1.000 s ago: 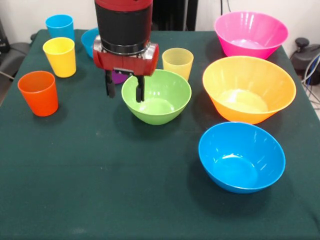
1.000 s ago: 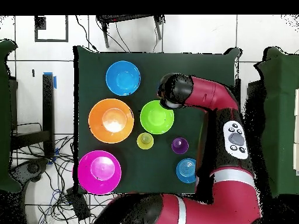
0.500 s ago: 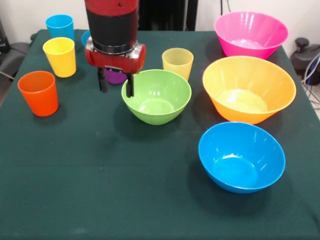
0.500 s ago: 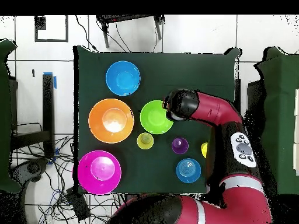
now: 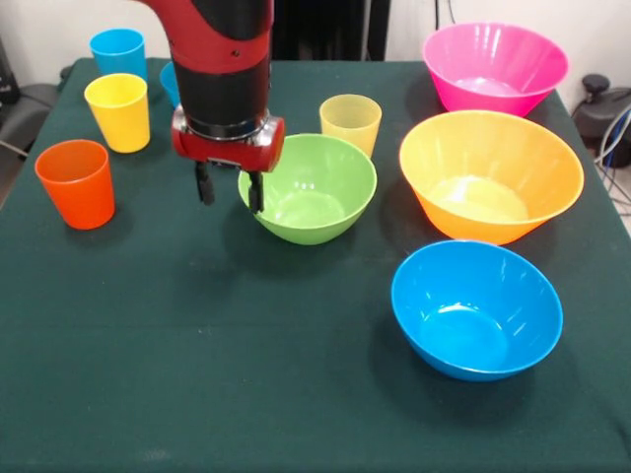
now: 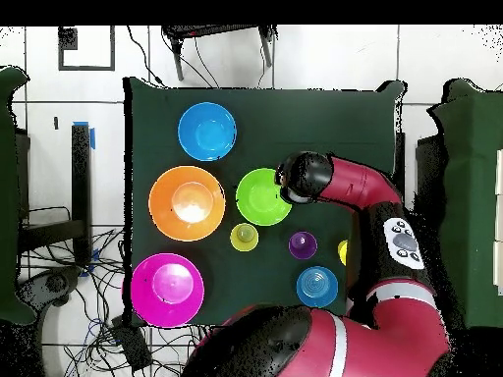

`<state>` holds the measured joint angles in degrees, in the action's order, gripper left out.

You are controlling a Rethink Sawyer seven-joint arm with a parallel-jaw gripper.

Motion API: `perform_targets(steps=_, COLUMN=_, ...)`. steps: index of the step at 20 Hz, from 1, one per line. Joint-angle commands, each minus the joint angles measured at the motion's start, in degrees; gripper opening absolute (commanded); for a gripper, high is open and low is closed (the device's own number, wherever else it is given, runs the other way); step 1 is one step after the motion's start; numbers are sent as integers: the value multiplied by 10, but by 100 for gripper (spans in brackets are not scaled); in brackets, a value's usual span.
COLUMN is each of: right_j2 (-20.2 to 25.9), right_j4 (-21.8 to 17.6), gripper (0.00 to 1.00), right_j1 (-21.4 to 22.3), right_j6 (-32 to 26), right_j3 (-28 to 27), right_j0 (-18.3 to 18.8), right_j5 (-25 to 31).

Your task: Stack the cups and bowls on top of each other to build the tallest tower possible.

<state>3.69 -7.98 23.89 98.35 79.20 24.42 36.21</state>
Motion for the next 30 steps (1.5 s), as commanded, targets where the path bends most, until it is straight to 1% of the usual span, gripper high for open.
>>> perform_targets(steps=1, right_j2=45, right_j4=-32, gripper=100, right_j1=-38, right_j6=-26, right_j3=-64, right_j0=-24, right_j5=31)
perform_targets(steps=4, right_j2=35, right_j4=-38, gripper=100, right_j1=-35, right_j6=-24, right_j3=-77, right_j0=-36, right_j5=41)
perform_targets(steps=7, right_j2=25, right_j4=-37, gripper=100, right_j1=-36, right_j6=-20, right_j3=-104, right_j0=-50, right_j5=71)
perform_targets(steps=13, right_j2=18, right_j4=-30, gripper=100, right_j1=-40, right_j6=-14, right_j3=-144, right_j0=-68, right_j5=118)
perform_targets(steps=14, right_j2=17, right_j4=-29, gripper=100, right_j1=-39, right_j6=-13, right_j3=-144, right_j0=-70, right_j5=122)
perform_targets(steps=16, right_j2=16, right_j4=-27, gripper=100, right_j1=-43, right_j6=-13, right_j3=-163, right_j0=-73, right_j5=140)
perform_targets(steps=17, right_j2=17, right_j4=-27, gripper=100, right_j1=-51, right_j6=-14, right_j3=-184, right_j0=-75, right_j5=156)
perform_targets(steps=20, right_j2=18, right_j4=-25, gripper=100, right_j1=-47, right_j6=-20, right_j3=-196, right_j0=-75, right_j5=187)
perform_targets(steps=23, right_j2=19, right_j4=-24, gripper=100, right_j1=-35, right_j6=-21, right_j3=-179, right_j0=-73, right_j5=187)
perform_targets(steps=27, right_j2=24, right_j4=-26, gripper=100, right_j1=-47, right_j6=-17, right_j3=-177, right_j0=-69, right_j5=167)
perform_targets(steps=30, right_j2=26, right_j4=-26, gripper=100, right_j1=-49, right_j6=-17, right_j3=-180, right_j0=-67, right_j5=164)
